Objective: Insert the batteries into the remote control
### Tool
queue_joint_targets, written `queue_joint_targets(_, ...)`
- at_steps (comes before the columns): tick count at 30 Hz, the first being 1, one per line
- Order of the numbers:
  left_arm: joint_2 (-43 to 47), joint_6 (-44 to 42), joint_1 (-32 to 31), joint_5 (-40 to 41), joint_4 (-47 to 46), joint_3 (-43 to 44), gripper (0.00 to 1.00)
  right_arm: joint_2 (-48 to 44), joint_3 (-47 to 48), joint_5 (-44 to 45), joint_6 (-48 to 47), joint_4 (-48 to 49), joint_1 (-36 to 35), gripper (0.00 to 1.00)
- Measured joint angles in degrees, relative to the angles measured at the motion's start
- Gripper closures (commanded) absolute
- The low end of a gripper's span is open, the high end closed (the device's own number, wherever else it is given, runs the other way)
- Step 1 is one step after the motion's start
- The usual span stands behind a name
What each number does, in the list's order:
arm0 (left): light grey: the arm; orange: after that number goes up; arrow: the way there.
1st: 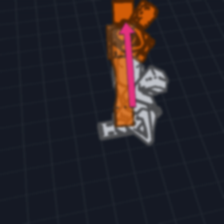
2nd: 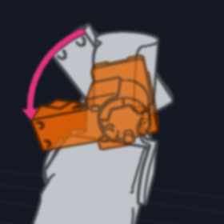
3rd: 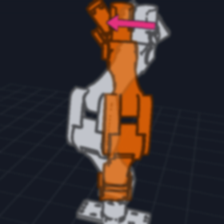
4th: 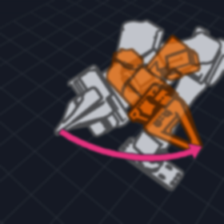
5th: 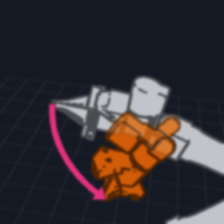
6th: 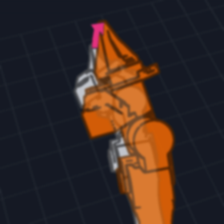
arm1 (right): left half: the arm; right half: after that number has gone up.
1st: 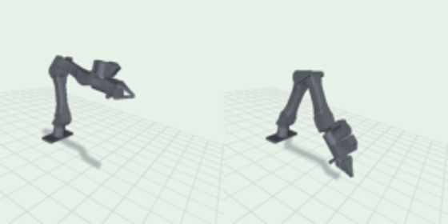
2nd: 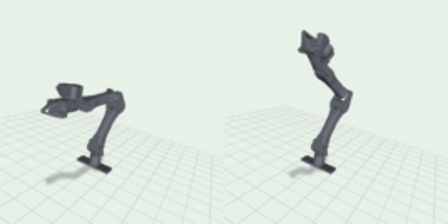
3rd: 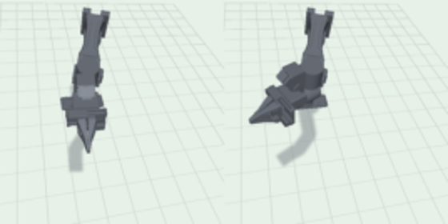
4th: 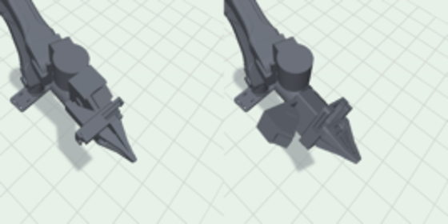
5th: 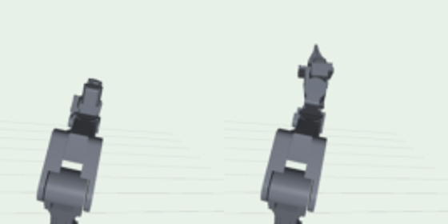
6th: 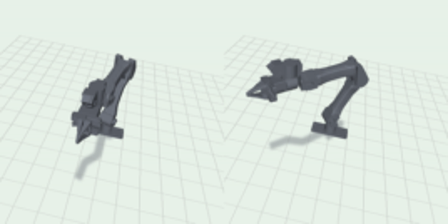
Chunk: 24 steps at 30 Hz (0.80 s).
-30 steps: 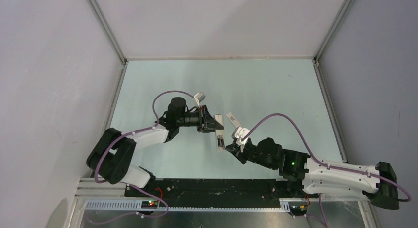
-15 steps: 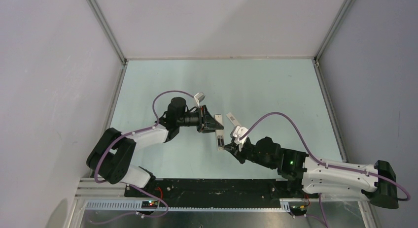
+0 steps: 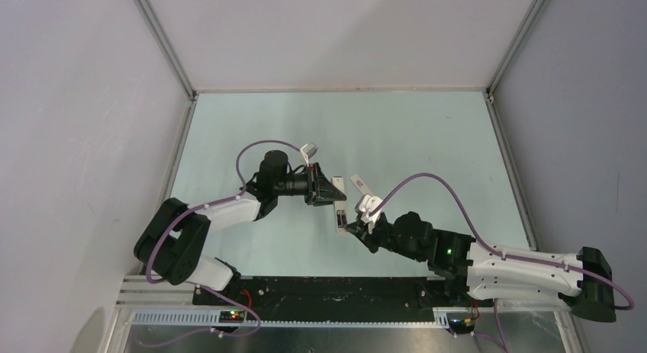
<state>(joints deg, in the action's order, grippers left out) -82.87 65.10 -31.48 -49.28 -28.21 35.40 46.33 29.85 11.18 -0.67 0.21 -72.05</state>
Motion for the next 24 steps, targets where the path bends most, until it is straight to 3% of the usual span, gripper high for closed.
queue_joint_targets(24, 0.0, 0.0, 0.1, 0.2, 0.0, 0.0, 1.0, 2.3, 0.5, 1.5, 0.1, 2.1, 0.0, 0.93)
